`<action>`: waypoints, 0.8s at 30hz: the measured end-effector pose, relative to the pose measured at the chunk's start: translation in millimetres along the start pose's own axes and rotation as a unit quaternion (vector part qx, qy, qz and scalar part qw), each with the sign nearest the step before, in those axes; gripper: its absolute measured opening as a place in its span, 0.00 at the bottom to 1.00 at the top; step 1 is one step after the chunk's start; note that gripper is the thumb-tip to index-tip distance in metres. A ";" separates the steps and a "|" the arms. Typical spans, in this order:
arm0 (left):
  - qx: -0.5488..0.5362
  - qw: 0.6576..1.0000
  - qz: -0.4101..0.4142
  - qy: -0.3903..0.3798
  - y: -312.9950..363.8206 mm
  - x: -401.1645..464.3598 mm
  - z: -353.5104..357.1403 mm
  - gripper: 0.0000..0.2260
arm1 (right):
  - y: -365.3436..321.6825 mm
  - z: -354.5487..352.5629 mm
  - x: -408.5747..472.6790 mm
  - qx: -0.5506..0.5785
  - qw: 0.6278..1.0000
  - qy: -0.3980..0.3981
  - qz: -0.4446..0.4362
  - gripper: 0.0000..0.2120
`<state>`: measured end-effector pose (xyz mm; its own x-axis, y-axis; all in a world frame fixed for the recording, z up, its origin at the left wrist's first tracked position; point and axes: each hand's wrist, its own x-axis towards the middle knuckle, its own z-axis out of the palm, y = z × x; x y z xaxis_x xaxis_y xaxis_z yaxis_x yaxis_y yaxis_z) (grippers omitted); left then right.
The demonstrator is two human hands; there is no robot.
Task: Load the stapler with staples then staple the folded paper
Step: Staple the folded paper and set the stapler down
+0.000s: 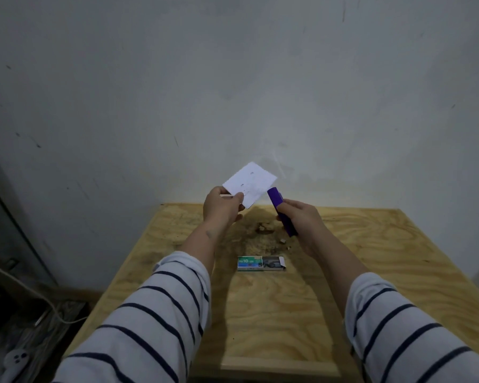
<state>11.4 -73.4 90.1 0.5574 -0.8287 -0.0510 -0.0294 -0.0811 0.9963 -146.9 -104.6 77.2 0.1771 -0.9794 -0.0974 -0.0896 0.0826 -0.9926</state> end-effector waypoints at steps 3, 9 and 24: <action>-0.010 1.000 -0.013 -0.002 -8.3 -0.5 -3.4 0.12 | 9.9 -7.5 6.3 -0.120 0.988 0.071 -0.061 0.23; 0.105 0.994 0.019 -0.018 -44.3 4.8 -9.1 0.26 | 37.5 -28.7 21.5 -0.366 0.913 0.167 -0.062 0.24; 0.446 0.890 0.085 -0.032 -77.6 1.0 -8.1 0.24 | 60.5 -24.2 28.1 -0.487 0.858 0.146 -0.077 0.25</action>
<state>20.9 -63.5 13.3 0.4339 -0.8987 0.0637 -0.7726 -0.3348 0.5395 -171.0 -131.5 16.2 0.0195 -0.9811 0.1927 -0.8885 -0.1054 -0.4465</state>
